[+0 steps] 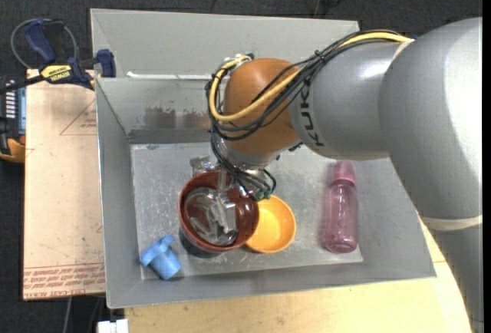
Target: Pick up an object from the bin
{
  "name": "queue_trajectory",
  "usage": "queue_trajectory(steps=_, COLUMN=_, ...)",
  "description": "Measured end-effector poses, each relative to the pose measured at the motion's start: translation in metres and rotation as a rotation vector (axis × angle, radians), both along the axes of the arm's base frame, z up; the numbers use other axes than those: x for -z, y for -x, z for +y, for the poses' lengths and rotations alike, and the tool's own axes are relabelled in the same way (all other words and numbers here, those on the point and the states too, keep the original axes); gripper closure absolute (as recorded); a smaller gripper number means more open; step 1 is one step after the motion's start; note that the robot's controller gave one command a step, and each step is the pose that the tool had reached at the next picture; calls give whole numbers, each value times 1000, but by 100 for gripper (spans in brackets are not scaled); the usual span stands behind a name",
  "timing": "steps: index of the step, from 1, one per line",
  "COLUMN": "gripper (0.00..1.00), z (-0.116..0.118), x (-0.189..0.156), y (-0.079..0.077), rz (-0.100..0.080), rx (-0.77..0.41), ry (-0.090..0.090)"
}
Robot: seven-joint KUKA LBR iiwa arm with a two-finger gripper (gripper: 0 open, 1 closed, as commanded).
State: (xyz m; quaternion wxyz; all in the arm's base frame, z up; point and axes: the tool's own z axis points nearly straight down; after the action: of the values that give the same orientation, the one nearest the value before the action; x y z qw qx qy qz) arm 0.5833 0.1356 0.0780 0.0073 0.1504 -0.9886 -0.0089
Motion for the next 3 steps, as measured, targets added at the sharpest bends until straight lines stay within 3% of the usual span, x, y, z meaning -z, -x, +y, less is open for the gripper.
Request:
queue_trajectory(steps=1, gripper=0, z=11, x=-1, y=-7, rz=-14, rx=-222, ry=-1)
queue_trajectory(steps=2, gripper=100, z=5, x=-7, y=-3, rz=-3, rx=-4, ry=-8)
queue_trajectory(steps=3, gripper=100, z=5, x=-8, y=-3, rz=-3, rx=-3, ry=-8)
